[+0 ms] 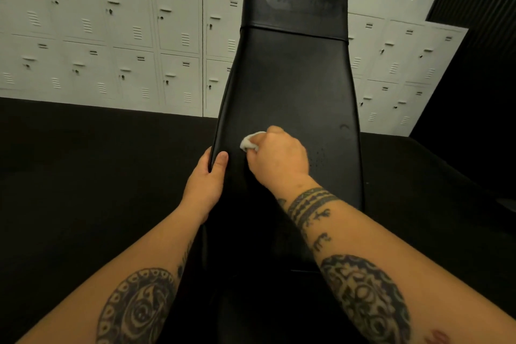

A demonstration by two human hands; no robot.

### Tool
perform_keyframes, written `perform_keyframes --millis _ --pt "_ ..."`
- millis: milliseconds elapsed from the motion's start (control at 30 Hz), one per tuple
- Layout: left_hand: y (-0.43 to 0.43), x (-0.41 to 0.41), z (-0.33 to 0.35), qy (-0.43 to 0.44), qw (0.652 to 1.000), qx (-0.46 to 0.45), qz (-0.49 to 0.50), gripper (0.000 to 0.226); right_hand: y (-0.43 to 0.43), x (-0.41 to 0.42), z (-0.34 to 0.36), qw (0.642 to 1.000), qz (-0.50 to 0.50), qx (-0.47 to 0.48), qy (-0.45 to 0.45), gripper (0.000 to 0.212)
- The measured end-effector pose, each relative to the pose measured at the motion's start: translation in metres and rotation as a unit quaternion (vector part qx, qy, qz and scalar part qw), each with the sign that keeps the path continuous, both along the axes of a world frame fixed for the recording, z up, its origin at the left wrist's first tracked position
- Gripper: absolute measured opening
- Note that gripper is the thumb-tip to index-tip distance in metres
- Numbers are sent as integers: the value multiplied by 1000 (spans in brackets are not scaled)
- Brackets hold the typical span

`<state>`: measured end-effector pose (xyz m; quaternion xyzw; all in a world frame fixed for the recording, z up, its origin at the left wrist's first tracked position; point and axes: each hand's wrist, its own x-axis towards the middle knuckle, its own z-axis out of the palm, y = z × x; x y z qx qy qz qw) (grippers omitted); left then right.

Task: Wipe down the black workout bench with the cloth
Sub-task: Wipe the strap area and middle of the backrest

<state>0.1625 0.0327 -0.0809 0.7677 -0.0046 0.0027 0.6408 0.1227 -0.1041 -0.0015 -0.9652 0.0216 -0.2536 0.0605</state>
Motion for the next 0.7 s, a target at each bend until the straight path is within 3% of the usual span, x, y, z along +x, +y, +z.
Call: perform_keyframes --millis 167,267,433,600,700 --pt "0 -2 1 5 1000 17 5 66 9 -21 -21 993 85 -72 44 30" --pt "-1 -4 3 1 1000 29 11 67 -23 -24 -14 995 59 -71 39 30" --pt "-2 -3 4 8 999 24 19 68 -29 -1 12 1000 -20 24 -4 25" --pt "-2 -5 5 7 999 35 13 68 -10 -21 -22 995 79 -53 33 29" --pt "-3 -6 10 22 999 36 13 68 -41 -28 -21 996 46 -64 42 30"
